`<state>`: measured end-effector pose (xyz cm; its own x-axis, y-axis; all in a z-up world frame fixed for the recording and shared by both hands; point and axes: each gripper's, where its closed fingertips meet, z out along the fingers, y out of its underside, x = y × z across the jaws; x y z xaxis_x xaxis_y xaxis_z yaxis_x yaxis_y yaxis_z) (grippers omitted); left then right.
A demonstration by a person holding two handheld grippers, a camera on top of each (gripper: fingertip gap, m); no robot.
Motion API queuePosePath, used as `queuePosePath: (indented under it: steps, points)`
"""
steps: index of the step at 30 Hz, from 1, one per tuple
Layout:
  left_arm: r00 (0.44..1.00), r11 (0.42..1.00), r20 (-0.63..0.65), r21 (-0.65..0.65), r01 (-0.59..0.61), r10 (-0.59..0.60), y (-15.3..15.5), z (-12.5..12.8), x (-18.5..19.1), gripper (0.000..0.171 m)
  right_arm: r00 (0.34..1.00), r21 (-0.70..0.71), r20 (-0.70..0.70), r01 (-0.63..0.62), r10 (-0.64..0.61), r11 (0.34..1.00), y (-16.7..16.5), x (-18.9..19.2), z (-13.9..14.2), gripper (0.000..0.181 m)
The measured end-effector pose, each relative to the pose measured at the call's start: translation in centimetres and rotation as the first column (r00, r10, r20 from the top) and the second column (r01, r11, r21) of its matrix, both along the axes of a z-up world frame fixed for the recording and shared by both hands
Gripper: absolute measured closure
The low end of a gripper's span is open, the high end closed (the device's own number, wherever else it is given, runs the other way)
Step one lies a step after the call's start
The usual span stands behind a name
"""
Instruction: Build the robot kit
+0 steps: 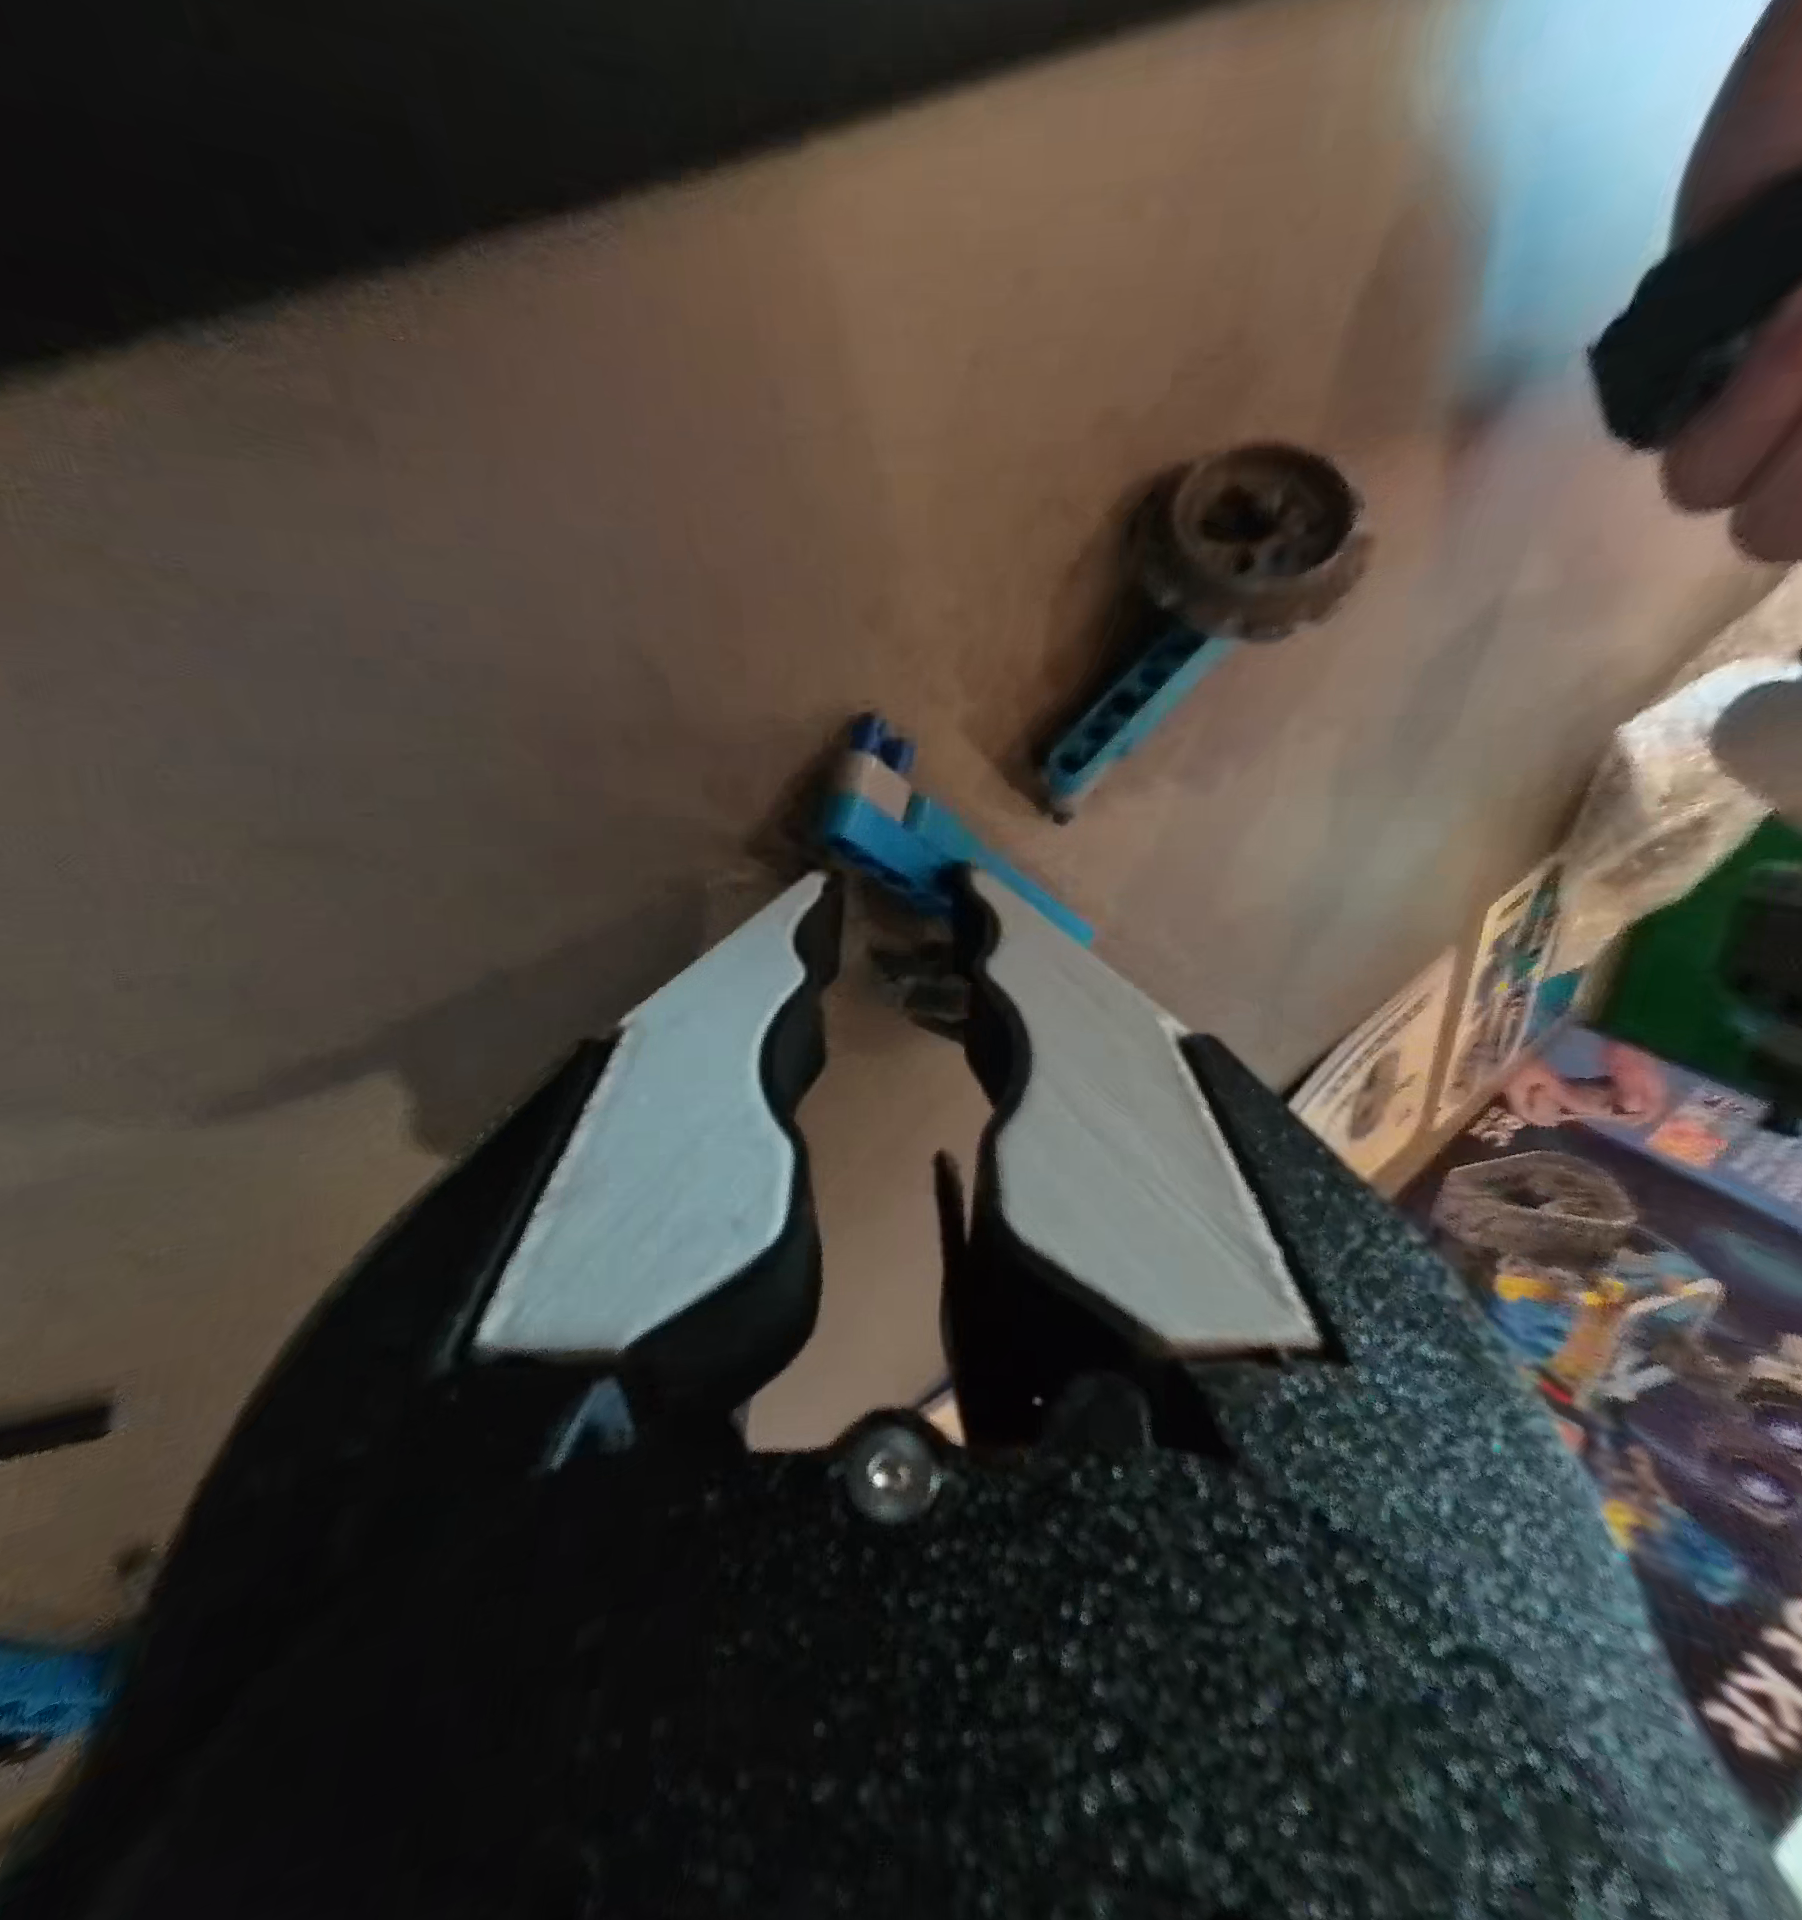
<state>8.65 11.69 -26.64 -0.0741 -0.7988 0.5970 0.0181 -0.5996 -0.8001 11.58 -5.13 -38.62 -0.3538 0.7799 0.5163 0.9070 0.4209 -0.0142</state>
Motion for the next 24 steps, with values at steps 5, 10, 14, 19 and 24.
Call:
queuePosePath:
  steps: [5, 10, 14, 19, 24]
  points:
    - [1.000, 1.000, -0.008, 0.019, 0.007, -0.007, -0.3, 0.0, 0.1, 0.106, 0.978, -0.088, -0.091, 0.181, -0.188, 0.980, 1.1, -0.3, 1.0, 0.175]
    - [1.000, 1.000, 0.011, -0.016, 0.022, -0.022, -0.4, 0.2, 0.0, 0.105, 0.642, -0.349, -0.511, 0.453, -0.572, 0.820, 4.2, -1.2, 7.8, 0.175]
    - [0.998, 0.997, 0.048, -0.068, 0.036, -0.033, -0.4, 0.5, -0.1, 0.105, -0.005, -0.747, -0.639, 0.244, -0.769, 0.618, 7.0, -1.0, 14.4, 0.175]
    - [0.999, 0.997, 0.051, -0.071, 0.015, -0.011, -0.2, 0.6, -0.1, 0.105, -0.309, -0.925, -0.331, -0.080, -0.892, 0.371, 9.0, -4.3, 12.2, 0.175]
    - [0.999, 0.995, 0.010, 0.090, -0.052, 0.052, -0.6, 0.9, -0.3, 0.105, -0.441, -0.912, -0.138, -0.293, -0.887, 0.287, 9.9, -6.1, 11.4, 0.175]
